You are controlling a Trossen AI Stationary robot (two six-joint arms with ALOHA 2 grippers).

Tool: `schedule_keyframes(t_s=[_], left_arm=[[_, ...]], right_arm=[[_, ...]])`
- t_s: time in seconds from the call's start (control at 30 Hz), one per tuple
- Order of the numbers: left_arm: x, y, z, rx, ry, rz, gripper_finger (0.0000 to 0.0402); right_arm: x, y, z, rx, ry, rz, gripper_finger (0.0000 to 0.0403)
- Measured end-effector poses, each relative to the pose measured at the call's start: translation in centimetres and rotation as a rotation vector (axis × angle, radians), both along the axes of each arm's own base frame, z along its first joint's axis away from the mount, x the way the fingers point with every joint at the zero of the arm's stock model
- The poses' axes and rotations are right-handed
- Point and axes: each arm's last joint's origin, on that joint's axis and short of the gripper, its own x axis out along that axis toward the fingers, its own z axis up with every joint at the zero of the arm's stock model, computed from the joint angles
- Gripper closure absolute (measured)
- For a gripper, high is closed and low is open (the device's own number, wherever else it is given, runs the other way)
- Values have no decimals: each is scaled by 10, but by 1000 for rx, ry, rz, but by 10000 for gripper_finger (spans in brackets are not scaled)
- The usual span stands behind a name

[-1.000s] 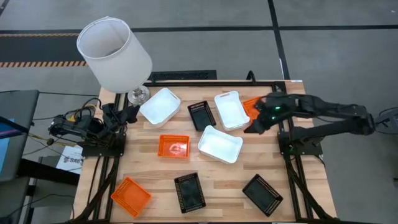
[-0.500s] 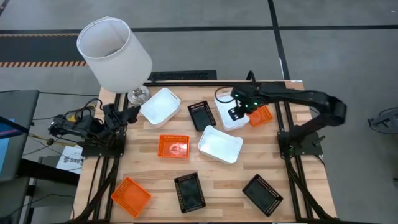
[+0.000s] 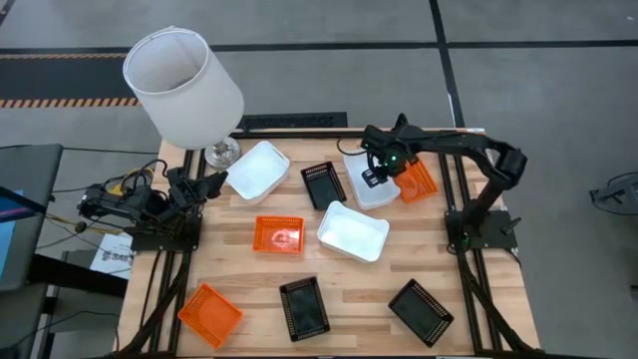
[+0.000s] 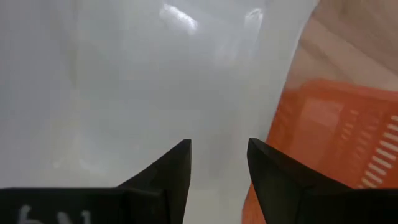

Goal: Stack baskets by color
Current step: Stack the top right white bin on top of the bottom right white bin

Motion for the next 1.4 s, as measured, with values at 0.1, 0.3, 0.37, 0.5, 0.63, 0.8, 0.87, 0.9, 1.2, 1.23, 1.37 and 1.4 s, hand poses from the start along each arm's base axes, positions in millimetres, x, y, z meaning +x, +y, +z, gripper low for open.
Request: schedule_keyframes(t_s=[0.1,0.3,0.37,0.5,0.63,0.8,0.87,0.9,1.2,1.23,1.37,1.4], left_arm=[[0,0,0,-4,0,6,164],[0,0,0,-8,3,14,164],[0,1,-1,-10,7,19,164],[0,1,-1,-10,13,27,164],[0,1,-2,-14,24,44,164],[1,1,-3,-11,40,45,164],[1,1,-4,-13,44,44,164],[1,1,-4,-15,47,43,164],[2,1,-5,-14,60,43,164],[2,1,-5,-15,59,42,164],[2,1,-5,-25,53,38,164],[2,1,-5,-29,51,36,164]], right_arm=[[-3,-2,-2,14,22,-10,223],[-7,-3,2,13,24,-12,221],[-8,-2,4,9,21,-6,223],[-10,-1,11,-2,6,-5,226],[-11,-3,14,-53,10,-10,226],[-2,-1,14,-40,-78,12,225],[5,3,15,-40,-121,25,226],[8,5,15,-45,-139,20,227],[34,27,19,-77,-275,16,230],[37,30,19,-77,-287,10,231],[46,37,22,-89,-353,2,235],[48,39,22,-89,-371,8,236]])
